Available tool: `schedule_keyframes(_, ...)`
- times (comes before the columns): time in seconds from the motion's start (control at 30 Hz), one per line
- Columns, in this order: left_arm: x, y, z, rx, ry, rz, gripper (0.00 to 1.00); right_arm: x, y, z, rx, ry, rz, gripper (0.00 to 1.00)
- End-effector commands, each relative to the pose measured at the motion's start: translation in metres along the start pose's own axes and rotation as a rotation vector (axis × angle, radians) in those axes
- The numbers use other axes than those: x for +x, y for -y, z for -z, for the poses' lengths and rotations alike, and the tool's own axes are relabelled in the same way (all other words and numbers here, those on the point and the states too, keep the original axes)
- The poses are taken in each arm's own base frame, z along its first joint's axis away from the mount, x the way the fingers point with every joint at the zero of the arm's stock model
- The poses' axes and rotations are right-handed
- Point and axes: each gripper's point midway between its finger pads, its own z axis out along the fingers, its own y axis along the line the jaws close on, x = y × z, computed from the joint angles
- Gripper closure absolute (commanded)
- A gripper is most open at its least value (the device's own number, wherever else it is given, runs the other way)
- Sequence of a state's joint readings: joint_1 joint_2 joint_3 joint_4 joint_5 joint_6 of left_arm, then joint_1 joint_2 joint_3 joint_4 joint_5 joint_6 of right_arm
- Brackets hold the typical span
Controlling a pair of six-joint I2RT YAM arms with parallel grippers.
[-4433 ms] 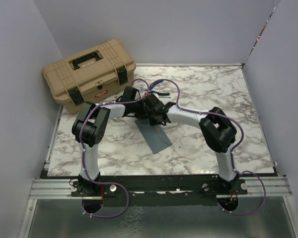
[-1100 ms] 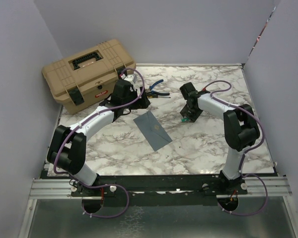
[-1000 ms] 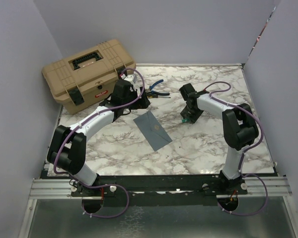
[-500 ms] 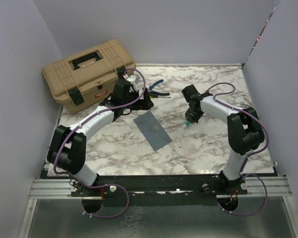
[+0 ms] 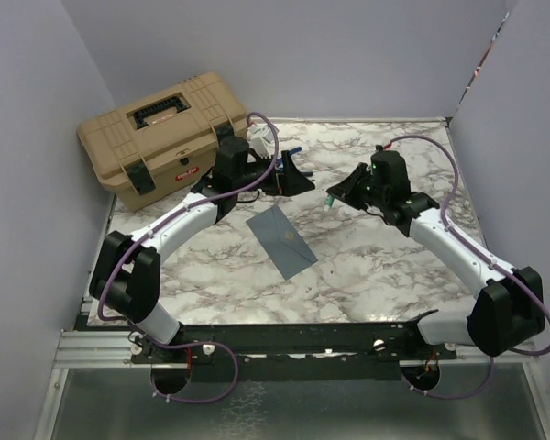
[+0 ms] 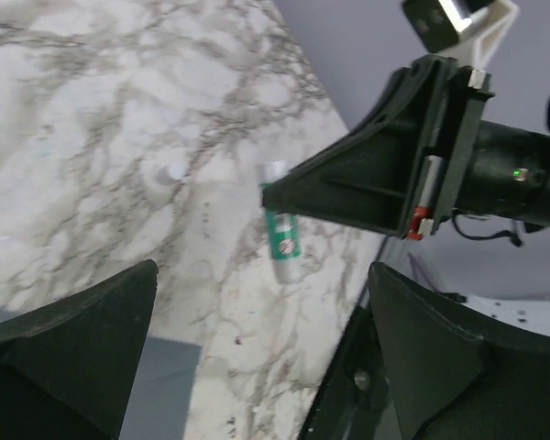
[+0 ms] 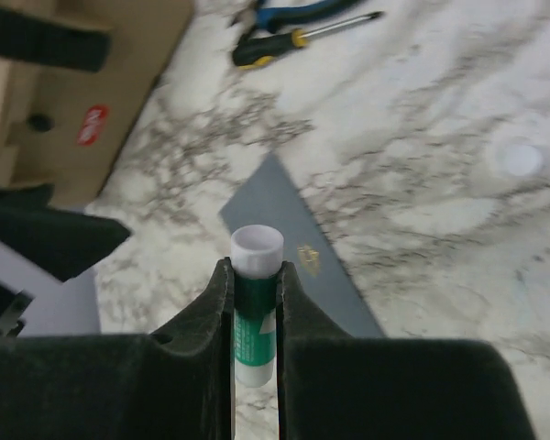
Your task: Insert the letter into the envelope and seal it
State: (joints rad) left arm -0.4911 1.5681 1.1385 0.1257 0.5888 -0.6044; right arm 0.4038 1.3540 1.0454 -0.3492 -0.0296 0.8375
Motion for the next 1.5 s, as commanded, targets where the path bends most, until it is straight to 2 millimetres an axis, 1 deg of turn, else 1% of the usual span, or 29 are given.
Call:
schedule_keyframes(0.0,-0.004,0.056,-0.01,0.207,-0.018,0.018,0.06,-0.009,-0.094,0.035,-0.557,0.061,0.172,1.0)
schedule_keyframes(0.13,-0.008,0.061,-0.011,0.214,0.018,0.042,0.17,-0.018,-0.123,0.059,-0.712,0.106,0.205,1.0)
schedule_keyframes(0.3,-0.014,0.071,-0.006,0.235,0.05,0.006,0.31,-0.025,-0.144,0.076,-0.805,0.12,0.228,1.0)
schedule_keyframes(0.37,-0.014,0.072,-0.005,0.237,0.051,0.003,0.39,-0.026,-0.148,0.08,-0.826,0.12,0.235,1.0)
schedule_keyframes(0.53,-0.013,0.075,-0.006,0.266,0.046,0.015,0.63,-0.027,-0.152,0.082,-0.844,0.115,0.238,1.0)
schedule_keyframes(0.6,-0.014,0.075,-0.008,0.268,0.043,0.022,0.66,-0.024,-0.156,0.085,-0.871,0.105,0.255,1.0)
schedule_keyframes(0.67,-0.015,0.073,-0.01,0.264,0.046,0.028,0.67,-0.021,-0.157,0.084,-0.883,0.086,0.27,1.0)
schedule_keyframes(0.7,-0.017,0.073,-0.01,0.264,0.049,0.028,0.7,-0.019,-0.156,0.082,-0.879,0.073,0.278,1.0)
schedule_keyframes(0.73,-0.018,0.074,-0.01,0.269,0.049,0.023,0.77,-0.016,-0.153,0.079,-0.864,0.054,0.284,1.0)
schedule_keyframes(0.8,-0.02,0.072,-0.01,0.27,0.05,0.01,0.96,-0.014,-0.149,0.074,-0.833,0.029,0.313,1.0)
schedule_keyframes(0.83,-0.021,0.07,-0.009,0.269,0.05,0.004,1.0,-0.014,-0.147,0.072,-0.809,0.022,0.323,1.0)
schedule_keyframes(0.87,-0.02,0.068,-0.008,0.266,0.047,-0.004,1.0,-0.016,-0.145,0.071,-0.782,0.02,0.329,1.0)
schedule_keyframes(0.9,-0.018,0.064,-0.007,0.265,0.044,-0.023,1.0,-0.018,-0.143,0.069,-0.751,0.02,0.335,0.96)
schedule_keyframes(0.97,-0.012,0.06,-0.002,0.273,0.028,-0.063,1.0,-0.025,-0.14,0.068,-0.692,0.03,0.35,0.77)
schedule_keyframes(1.07,-0.001,0.059,0.005,0.306,-0.006,-0.138,1.0,-0.03,-0.136,0.069,-0.632,0.02,0.379,0.51)
schedule_keyframes(1.1,0.003,0.059,0.007,0.315,-0.018,-0.163,1.0,-0.032,-0.136,0.069,-0.618,0.021,0.391,0.47)
schedule_keyframes(1.17,0.006,0.059,0.011,0.33,-0.034,-0.187,1.0,-0.035,-0.135,0.069,-0.595,0.02,0.43,0.45)
schedule_keyframes(1.23,0.005,0.058,0.014,0.328,-0.028,-0.205,1.0,-0.034,-0.135,0.072,-0.6,0.011,0.473,0.44)
schedule_keyframes(1.37,0.004,0.066,0.019,0.367,-0.038,-0.232,1.0,-0.018,-0.135,0.069,-0.639,-0.088,0.524,0.4)
schedule_keyframes(1.47,0.006,0.068,0.02,0.389,-0.053,-0.236,1.0,-0.014,-0.132,0.064,-0.636,-0.114,0.52,0.37)
